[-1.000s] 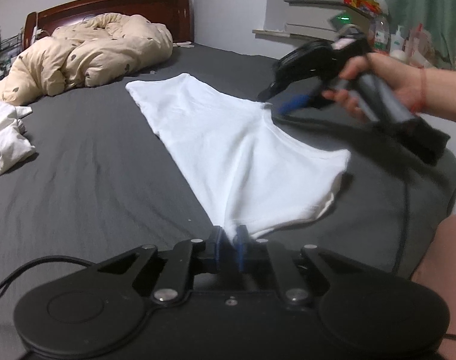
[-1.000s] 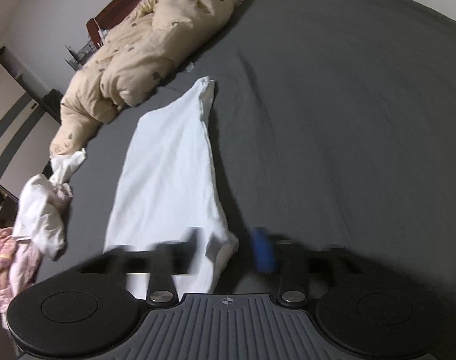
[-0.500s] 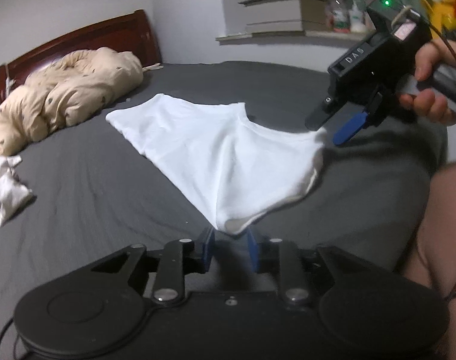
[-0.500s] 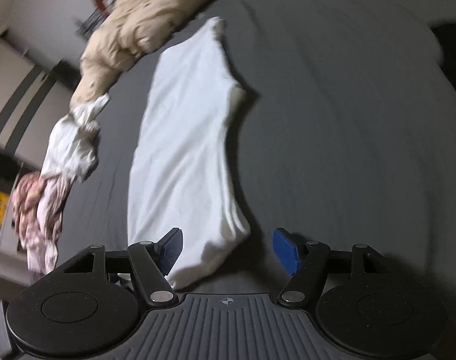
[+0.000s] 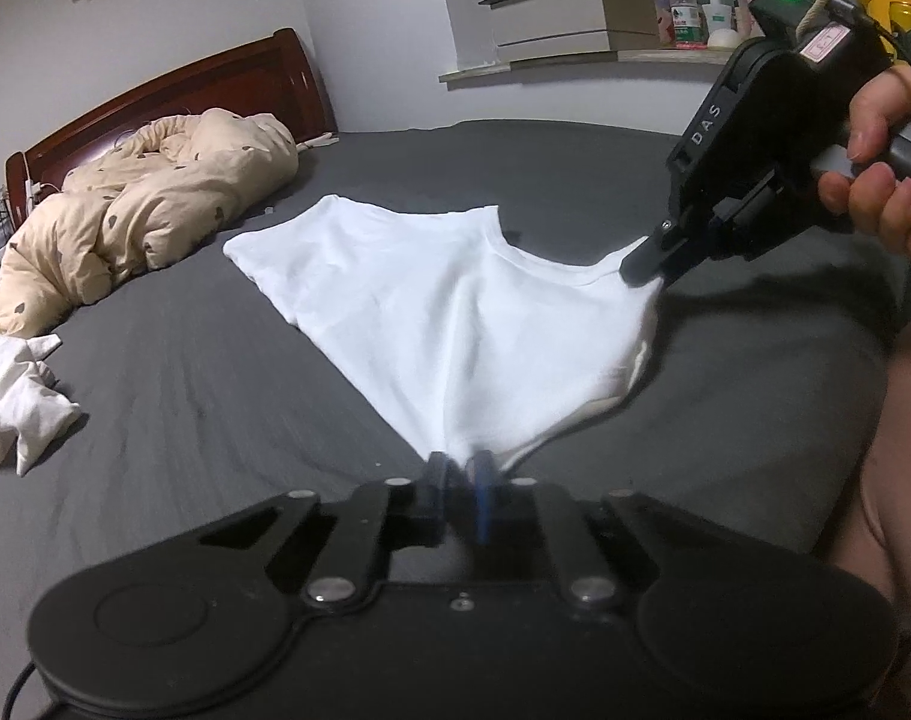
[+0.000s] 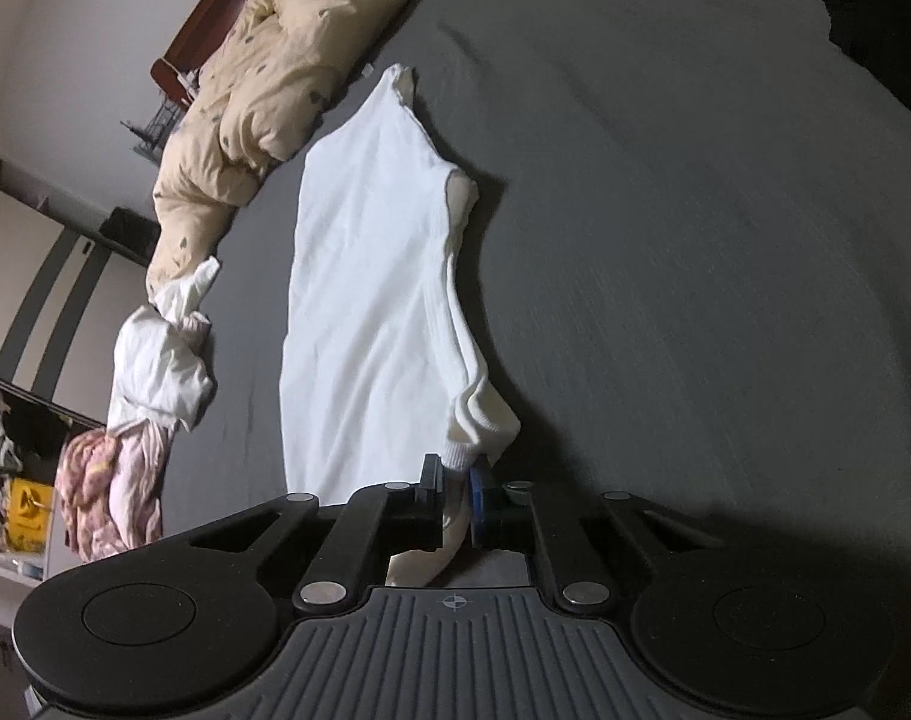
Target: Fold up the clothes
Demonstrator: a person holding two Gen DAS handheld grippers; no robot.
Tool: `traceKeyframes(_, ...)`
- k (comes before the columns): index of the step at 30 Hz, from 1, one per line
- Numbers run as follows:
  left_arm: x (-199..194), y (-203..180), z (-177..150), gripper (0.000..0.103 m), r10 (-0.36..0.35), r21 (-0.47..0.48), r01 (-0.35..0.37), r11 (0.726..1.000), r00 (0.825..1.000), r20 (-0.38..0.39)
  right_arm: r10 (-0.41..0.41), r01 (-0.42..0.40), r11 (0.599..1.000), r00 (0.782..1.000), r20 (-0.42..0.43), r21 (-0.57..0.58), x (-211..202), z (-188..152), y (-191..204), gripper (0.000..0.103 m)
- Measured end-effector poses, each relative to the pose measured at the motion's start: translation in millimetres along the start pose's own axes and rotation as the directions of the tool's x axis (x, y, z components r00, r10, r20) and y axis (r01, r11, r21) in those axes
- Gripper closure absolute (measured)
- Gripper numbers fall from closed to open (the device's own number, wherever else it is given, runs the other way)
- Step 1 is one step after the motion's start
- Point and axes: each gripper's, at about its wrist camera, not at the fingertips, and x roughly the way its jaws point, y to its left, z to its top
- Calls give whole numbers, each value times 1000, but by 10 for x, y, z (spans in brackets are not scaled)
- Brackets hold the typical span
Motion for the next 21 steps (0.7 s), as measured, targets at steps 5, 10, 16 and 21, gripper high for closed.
traceKeyframes(5, -75, -4, -19, 100, -10, 49, 9, 999, 1000, 14, 9, -8, 1000, 998, 58, -17, -116, 37, 35, 95)
traceKeyframes(10, -49, -42, -68, 101, -19, 92, 20, 996, 1000, -8, -99, 100, 994, 995, 28, -39, -2, 30, -84, 95)
traceKeyframes(16, -123, -10, -82, 99, -24, 88, 22, 996, 1000, 18, -51, 52, 999, 997, 54, -15, -105, 25, -160, 94)
traceKeyframes(21, -268, -105, 13, 94, -111, 85, 103, 991, 990, 86, -12, 11, 1000, 999, 41, 28, -164, -8, -131, 45)
